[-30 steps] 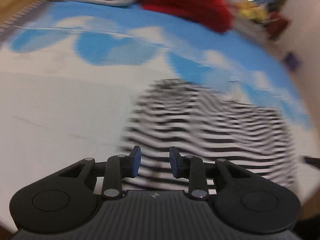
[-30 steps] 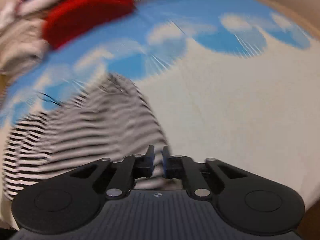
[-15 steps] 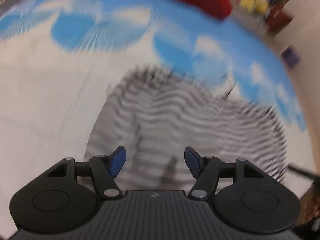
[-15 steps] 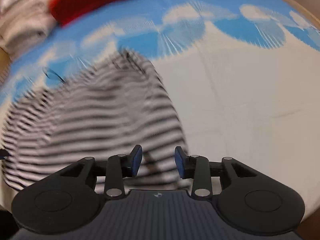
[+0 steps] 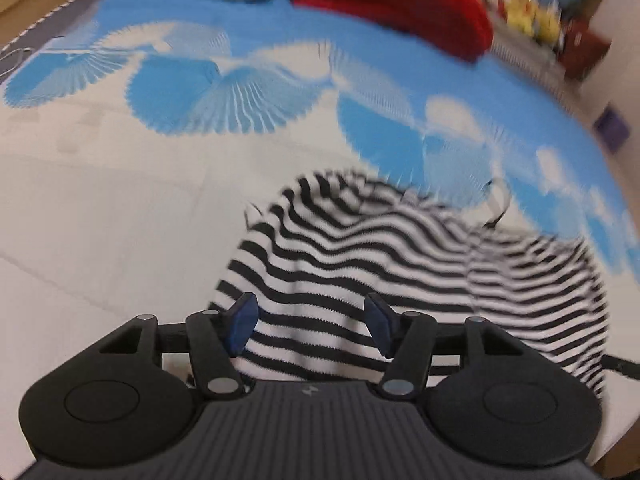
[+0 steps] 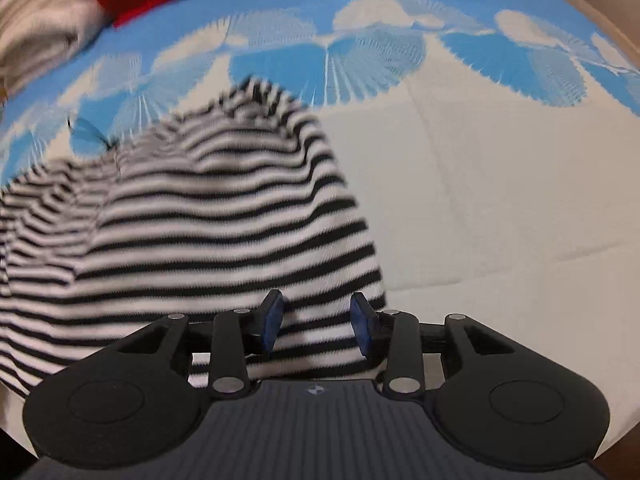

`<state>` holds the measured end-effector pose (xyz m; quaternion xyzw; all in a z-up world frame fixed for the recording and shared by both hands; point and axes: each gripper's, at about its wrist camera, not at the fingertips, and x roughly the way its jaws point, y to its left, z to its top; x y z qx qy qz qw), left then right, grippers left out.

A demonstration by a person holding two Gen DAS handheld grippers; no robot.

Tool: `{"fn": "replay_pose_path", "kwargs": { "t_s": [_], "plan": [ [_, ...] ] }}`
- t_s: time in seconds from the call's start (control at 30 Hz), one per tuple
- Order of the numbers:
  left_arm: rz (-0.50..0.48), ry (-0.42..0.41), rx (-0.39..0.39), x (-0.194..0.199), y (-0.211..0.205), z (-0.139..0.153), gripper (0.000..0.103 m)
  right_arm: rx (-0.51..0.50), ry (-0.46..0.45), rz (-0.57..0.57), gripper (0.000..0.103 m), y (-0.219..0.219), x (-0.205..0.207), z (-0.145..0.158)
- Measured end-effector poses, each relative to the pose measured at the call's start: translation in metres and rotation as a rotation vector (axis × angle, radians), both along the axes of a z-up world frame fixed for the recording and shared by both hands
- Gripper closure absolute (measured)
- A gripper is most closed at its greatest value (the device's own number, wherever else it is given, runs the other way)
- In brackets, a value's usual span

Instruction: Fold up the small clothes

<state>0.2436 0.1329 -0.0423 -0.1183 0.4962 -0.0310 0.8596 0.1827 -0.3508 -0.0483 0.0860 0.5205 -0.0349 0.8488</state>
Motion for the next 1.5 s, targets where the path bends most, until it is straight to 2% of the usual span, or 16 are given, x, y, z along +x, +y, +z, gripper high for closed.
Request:
{"fn": "replay_pose_path", "kwargs": {
  "t_s": [0.2, 0.3, 0.33, 0.37, 0.4, 0.47, 0.57, 0.7, 0.77, 0.9, 1.23, 1.43, 1.5],
  "plan": [
    [0.005, -0.066, 0.008, -0.043, 0.019, 0.032, 0.039, -0.009, -0.158, -0.042, 0.064, -0.015, -0.018, 0.030],
    [0.050, -0.084, -0.033, -0.070, 0.028, 0.041, 0.052, -0.012, -0.272, -0.062, 0.064, -0.016, -0.036, 0.057],
    [0.066, -0.082, -0.056, -0.080, 0.029, 0.040, 0.058, -0.016, -0.307, -0.060, 0.064, -0.015, -0.043, 0.067],
    [0.081, -0.080, -0.071, -0.089, 0.031, 0.038, 0.071, -0.025, -0.335, -0.056, 0.064, -0.013, -0.050, 0.076],
    [0.106, -0.075, -0.083, -0.100, 0.031, 0.034, 0.077, -0.035, -0.368, -0.057, 0.063, -0.011, -0.059, 0.087],
    [0.162, -0.056, -0.122, -0.117, 0.033, 0.020, 0.080, -0.031, -0.424, -0.064, 0.059, -0.006, -0.074, 0.101],
    [0.261, 0.012, -0.209, -0.133, 0.040, -0.005, 0.078, -0.023, -0.467, -0.052, 0.058, 0.002, -0.093, 0.103],
    [0.366, 0.107, -0.329, -0.135, 0.049, -0.037, 0.062, 0.010, -0.425, -0.042, 0.058, 0.003, -0.098, 0.092],
    [0.420, 0.139, -0.389, -0.135, 0.053, -0.048, 0.049, 0.029, -0.418, -0.042, 0.058, 0.000, -0.094, 0.087],
    [0.507, 0.158, -0.452, -0.134, 0.058, -0.061, 0.044, 0.003, -0.394, -0.040, 0.058, -0.001, -0.088, 0.079],
    [0.568, 0.108, -0.459, -0.121, 0.053, -0.068, 0.044, 0.027, -0.396, -0.040, 0.058, -0.011, -0.090, 0.076],
    [0.522, 0.092, -0.369, -0.111, 0.041, -0.063, 0.046, 0.022, -0.368, -0.056, 0.058, -0.020, -0.089, 0.073],
    [0.506, 0.090, -0.350, -0.109, 0.038, -0.063, 0.050, 0.018, -0.351, -0.062, 0.058, -0.021, -0.089, 0.071]
  ]
}}
